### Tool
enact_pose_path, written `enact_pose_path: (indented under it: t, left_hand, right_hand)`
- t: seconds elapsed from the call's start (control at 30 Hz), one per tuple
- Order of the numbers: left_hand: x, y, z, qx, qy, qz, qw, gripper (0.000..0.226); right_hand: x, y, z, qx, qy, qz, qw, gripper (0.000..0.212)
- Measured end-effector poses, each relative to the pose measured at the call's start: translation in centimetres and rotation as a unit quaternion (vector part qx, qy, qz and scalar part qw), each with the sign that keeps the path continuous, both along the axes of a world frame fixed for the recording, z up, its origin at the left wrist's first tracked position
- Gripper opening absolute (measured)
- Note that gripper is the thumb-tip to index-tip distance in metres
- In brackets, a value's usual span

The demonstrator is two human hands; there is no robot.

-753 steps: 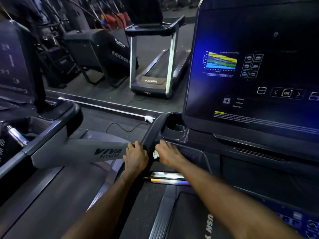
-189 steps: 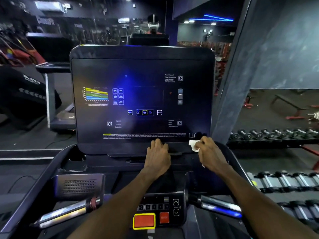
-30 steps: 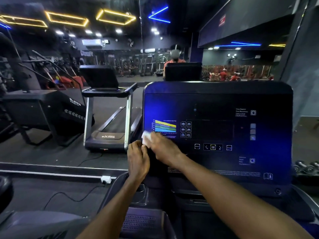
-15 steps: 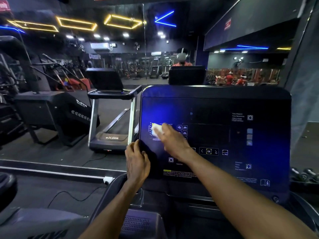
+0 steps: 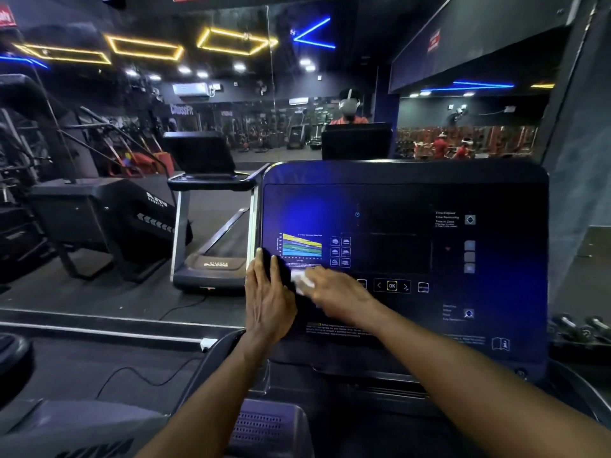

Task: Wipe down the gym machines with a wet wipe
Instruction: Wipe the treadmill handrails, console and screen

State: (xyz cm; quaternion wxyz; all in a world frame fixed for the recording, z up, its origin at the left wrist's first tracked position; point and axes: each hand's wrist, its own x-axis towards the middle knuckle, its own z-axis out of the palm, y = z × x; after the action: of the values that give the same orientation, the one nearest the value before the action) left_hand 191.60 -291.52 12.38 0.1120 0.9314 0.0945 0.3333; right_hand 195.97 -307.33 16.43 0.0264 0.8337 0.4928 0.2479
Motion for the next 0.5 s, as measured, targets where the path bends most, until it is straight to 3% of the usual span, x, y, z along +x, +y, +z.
enact_pose_path:
  t: [0.07,0.2,0.27,0.33,0.4,0.5]
  left_hand:
    - [0.3,-0.2,0.2,0.015,0.002,-0.016,1.0,0.07]
    - [0.8,-0.6,0.8,0.013,-0.015,-0.02,1.0,0.074]
    - [1.2,-0.8,0.8,0.029,-0.016,-0.029,0.999,0.071]
    - [1.5,-1.0,1.0,0.053,-0.01,-0.041,0.998,0.071]
    - [1.6,-1.6,1.4,0.063,-0.008,-0.051,0.997,0.075]
    - [1.7,-2.9,2.0,0.034,0.003,-0.052,0.998,0.079]
  right_hand:
    - [0.1,-0.8,1.2,-0.027,-0.001,0.009,1.0,0.045]
    - [2.5,-2.6,2.9,0.202,0.011,-0.147,0.968,0.065]
    - [1.4,-2.7,1.3,0.143,-0.009,-0.082,0.986,0.051]
    - [-0.1,-3.0,-0.1,0.011,-0.028,0.009,1.0,0.054]
    - [0.4,-4.1,0.8,-0.005,-0.059,0.01,0.998,0.049]
    - [3.3,-5.6,2.0,0.166,-0.021,-0.136,0.977,0.065]
